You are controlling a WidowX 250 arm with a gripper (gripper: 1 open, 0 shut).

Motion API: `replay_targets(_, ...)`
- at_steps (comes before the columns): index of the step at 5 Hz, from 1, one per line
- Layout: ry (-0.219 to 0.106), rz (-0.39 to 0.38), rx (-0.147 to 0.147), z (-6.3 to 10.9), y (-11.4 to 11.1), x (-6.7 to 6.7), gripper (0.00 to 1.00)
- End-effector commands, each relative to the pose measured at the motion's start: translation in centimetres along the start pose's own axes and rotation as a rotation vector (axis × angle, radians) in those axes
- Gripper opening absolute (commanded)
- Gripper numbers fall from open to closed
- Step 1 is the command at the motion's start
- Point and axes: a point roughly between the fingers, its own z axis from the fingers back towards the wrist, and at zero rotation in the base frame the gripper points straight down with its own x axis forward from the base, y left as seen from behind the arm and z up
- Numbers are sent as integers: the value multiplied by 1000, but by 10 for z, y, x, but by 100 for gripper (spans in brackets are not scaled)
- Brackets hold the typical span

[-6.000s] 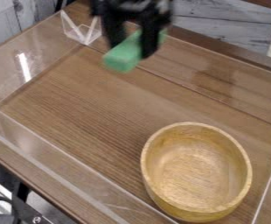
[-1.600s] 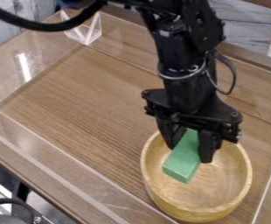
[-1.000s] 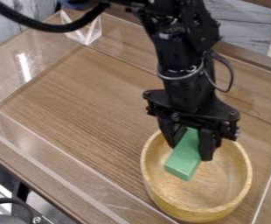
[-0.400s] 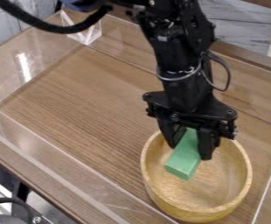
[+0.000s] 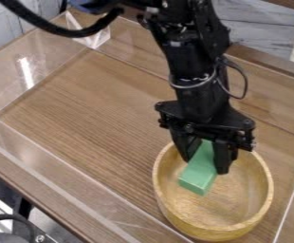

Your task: Put the green block in the brown bowl

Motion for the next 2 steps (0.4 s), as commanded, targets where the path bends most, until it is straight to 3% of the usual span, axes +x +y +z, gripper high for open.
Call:
replay_targets(1,-40,-7,-14,8,-1,10,0)
replay_targets(2,-34,-18,-20,3,-7,12,0)
